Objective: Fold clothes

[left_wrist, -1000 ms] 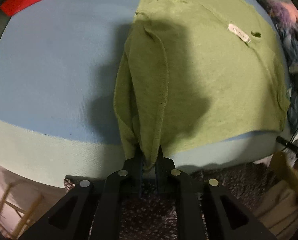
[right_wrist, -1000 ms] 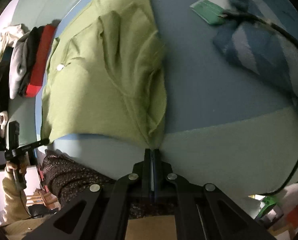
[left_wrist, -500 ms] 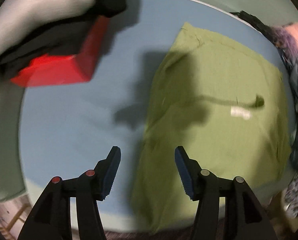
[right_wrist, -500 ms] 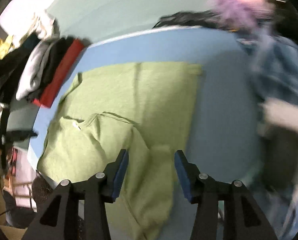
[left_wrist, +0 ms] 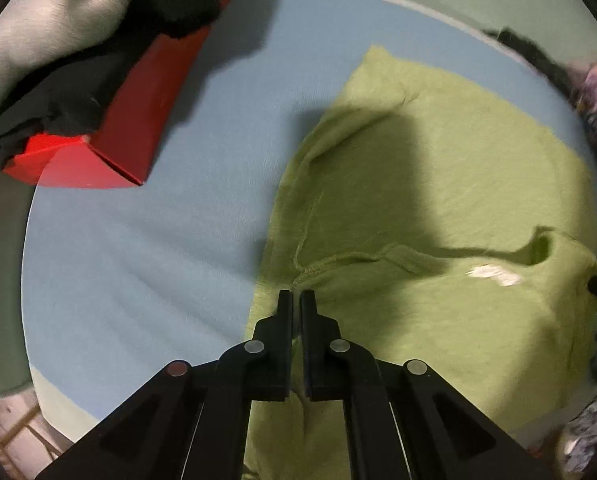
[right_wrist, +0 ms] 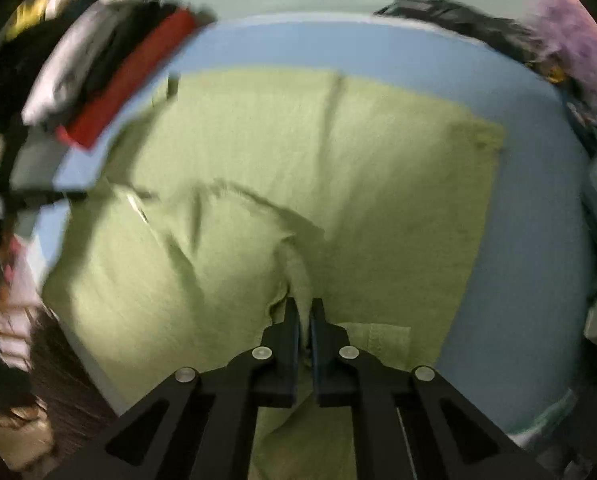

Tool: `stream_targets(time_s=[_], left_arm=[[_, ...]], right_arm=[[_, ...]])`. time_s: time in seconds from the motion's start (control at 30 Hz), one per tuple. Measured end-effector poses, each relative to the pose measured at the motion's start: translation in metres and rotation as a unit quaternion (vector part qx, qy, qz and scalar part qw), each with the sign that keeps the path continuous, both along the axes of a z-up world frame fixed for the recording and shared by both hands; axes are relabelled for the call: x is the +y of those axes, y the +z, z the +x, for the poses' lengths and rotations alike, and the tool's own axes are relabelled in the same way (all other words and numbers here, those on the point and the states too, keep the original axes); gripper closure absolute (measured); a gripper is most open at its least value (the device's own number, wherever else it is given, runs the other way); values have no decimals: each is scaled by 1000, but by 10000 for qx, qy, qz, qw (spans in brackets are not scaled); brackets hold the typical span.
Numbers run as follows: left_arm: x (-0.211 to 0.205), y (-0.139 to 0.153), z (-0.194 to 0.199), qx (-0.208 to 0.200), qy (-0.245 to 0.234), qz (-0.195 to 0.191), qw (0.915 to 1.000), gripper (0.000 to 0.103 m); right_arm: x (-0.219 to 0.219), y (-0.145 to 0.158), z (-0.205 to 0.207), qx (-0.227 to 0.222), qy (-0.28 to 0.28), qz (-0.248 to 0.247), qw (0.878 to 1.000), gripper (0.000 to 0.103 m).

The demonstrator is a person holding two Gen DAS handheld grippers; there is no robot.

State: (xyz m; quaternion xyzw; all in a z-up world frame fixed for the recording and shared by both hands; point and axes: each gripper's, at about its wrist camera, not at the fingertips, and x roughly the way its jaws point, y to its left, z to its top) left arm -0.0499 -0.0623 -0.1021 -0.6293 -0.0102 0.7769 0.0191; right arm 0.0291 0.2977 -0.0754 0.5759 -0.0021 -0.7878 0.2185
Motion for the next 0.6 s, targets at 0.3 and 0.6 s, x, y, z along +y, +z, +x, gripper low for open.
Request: stream_targets(time_s=[0.3, 0.6], left_arm=[[-19, 89, -32, 1122, 173, 479, 9924, 99], [5, 62, -71, 1010, 850, 537, 9898, 96]], right_arm=[[42, 61, -5, 555, -637, -327, 9959, 98], [33, 56, -81, 942, -1157, -86, 9888, 83]])
